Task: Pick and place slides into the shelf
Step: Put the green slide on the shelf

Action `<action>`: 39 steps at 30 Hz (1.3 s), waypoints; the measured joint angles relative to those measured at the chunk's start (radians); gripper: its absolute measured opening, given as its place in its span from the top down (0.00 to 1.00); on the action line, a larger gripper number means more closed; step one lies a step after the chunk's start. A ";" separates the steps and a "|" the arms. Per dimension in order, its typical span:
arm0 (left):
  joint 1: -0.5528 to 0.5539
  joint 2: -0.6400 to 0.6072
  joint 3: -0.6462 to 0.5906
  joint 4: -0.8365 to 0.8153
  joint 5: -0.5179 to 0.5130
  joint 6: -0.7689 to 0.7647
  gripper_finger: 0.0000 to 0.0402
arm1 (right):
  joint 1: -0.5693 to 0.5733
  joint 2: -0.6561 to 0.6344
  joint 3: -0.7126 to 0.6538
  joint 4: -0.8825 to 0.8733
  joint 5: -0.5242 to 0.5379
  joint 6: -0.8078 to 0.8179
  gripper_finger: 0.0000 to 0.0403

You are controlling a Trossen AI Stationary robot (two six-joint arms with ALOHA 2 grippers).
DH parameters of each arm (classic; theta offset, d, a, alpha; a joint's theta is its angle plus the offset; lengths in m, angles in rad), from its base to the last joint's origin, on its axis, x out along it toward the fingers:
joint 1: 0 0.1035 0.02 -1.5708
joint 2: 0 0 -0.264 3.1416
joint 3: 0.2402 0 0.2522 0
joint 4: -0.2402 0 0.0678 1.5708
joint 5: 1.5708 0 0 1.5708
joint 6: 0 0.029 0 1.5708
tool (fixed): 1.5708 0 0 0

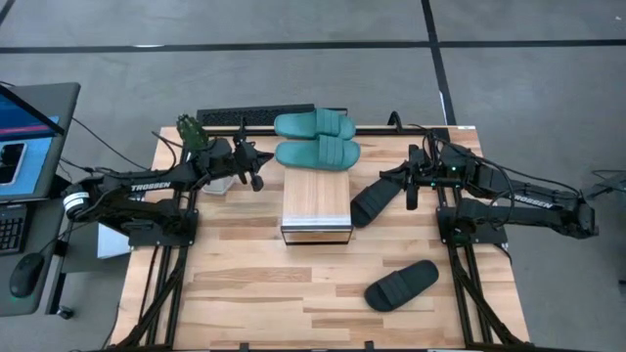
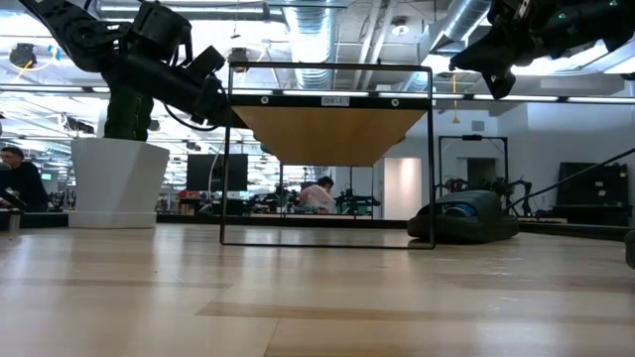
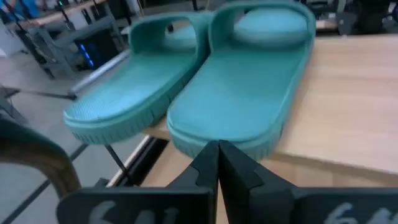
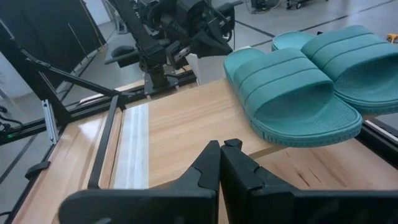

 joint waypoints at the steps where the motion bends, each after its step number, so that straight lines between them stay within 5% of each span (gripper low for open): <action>1: 0.000 0.000 0.000 0.009 0.000 0.000 1.00 | 0.000 0.000 0.000 0.000 0.000 0.000 1.00; 5: 0.000 0.000 0.001 0.000 0.011 -0.007 1.00 | 0.000 0.000 0.000 0.000 0.000 0.018 1.00; 15: -0.005 0.000 0.001 -0.063 0.228 0.004 1.00 | 0.000 0.000 0.000 -0.034 0.000 0.028 1.00; 26: 0.015 0.062 0.001 0.014 -0.011 0.072 1.00 | 0.000 0.000 0.000 -0.034 0.000 0.035 1.00; 39: 0.038 0.084 0.002 0.095 -0.036 0.025 1.00 | 0.000 0.000 0.000 -0.034 0.000 0.060 1.00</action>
